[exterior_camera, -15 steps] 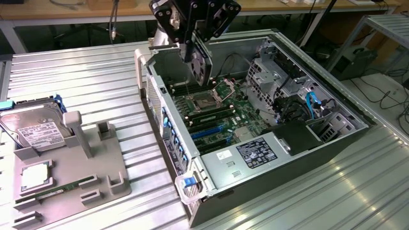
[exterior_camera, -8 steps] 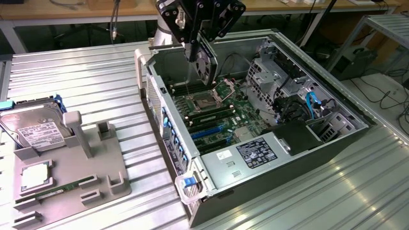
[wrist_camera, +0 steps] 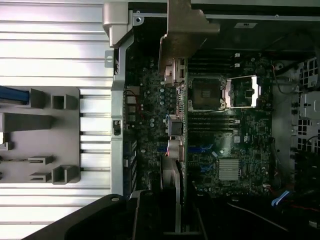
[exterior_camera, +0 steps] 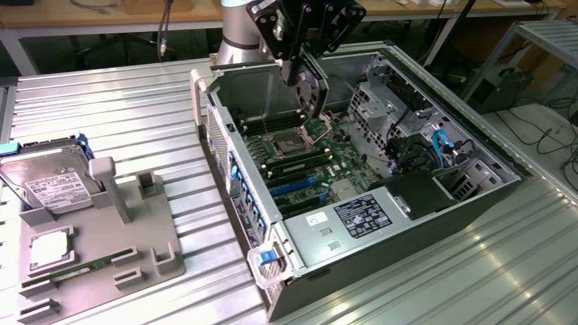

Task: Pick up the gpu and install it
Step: 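Pick up the gpu and move the gpu toward the slot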

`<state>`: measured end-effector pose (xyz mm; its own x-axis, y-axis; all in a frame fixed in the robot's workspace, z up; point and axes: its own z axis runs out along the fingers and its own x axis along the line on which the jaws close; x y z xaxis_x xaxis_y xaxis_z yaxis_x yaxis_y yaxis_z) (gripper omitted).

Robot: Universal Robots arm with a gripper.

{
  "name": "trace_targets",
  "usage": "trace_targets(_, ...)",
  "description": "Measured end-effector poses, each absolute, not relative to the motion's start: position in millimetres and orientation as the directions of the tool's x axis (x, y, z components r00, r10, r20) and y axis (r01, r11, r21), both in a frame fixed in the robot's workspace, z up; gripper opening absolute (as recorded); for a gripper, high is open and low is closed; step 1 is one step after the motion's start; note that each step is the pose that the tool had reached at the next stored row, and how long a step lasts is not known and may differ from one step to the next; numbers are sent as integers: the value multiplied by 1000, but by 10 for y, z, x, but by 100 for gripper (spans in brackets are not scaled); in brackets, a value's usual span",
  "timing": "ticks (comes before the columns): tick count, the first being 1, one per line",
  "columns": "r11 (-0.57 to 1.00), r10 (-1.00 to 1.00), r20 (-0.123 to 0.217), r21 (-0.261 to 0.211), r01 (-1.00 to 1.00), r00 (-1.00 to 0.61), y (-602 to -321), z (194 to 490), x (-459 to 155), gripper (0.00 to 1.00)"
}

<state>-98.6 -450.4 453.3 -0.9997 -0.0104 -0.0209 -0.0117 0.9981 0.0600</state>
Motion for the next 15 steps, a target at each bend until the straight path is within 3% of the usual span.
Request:
trace_targets(7,998,-12,-21,56,-13,-1000,-4504,4500,-623,28)
trace_targets(15,1000,-11,-20,14,-12,-1000,-4499,4463,-287,28)
